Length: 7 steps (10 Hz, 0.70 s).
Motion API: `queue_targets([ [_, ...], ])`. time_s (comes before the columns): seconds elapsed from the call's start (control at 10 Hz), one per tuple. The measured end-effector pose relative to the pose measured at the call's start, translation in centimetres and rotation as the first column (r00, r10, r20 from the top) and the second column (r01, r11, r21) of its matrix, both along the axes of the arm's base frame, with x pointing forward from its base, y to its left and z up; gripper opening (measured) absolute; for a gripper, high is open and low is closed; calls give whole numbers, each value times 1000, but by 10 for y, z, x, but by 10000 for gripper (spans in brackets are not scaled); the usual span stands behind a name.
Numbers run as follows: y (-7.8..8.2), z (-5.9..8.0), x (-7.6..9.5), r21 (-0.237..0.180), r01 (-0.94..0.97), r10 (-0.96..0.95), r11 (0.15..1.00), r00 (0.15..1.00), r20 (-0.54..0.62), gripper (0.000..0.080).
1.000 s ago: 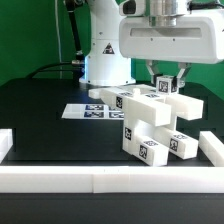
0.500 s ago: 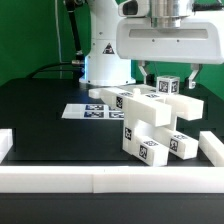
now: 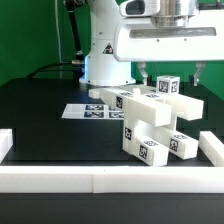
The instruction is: Assemble chair
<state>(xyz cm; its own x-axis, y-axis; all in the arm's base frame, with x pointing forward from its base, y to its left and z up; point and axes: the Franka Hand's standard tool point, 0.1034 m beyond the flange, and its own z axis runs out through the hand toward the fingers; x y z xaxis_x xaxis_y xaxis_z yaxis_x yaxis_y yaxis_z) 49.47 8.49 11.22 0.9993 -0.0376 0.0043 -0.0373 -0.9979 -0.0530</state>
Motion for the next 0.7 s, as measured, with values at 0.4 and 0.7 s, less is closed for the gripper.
queue_targets([
  [0.4, -2, -1, -2, -6, -241, 241, 971, 971, 8, 649],
  [0.7, -2, -1, -2, -13, -375, 375, 927, 927, 13, 649],
])
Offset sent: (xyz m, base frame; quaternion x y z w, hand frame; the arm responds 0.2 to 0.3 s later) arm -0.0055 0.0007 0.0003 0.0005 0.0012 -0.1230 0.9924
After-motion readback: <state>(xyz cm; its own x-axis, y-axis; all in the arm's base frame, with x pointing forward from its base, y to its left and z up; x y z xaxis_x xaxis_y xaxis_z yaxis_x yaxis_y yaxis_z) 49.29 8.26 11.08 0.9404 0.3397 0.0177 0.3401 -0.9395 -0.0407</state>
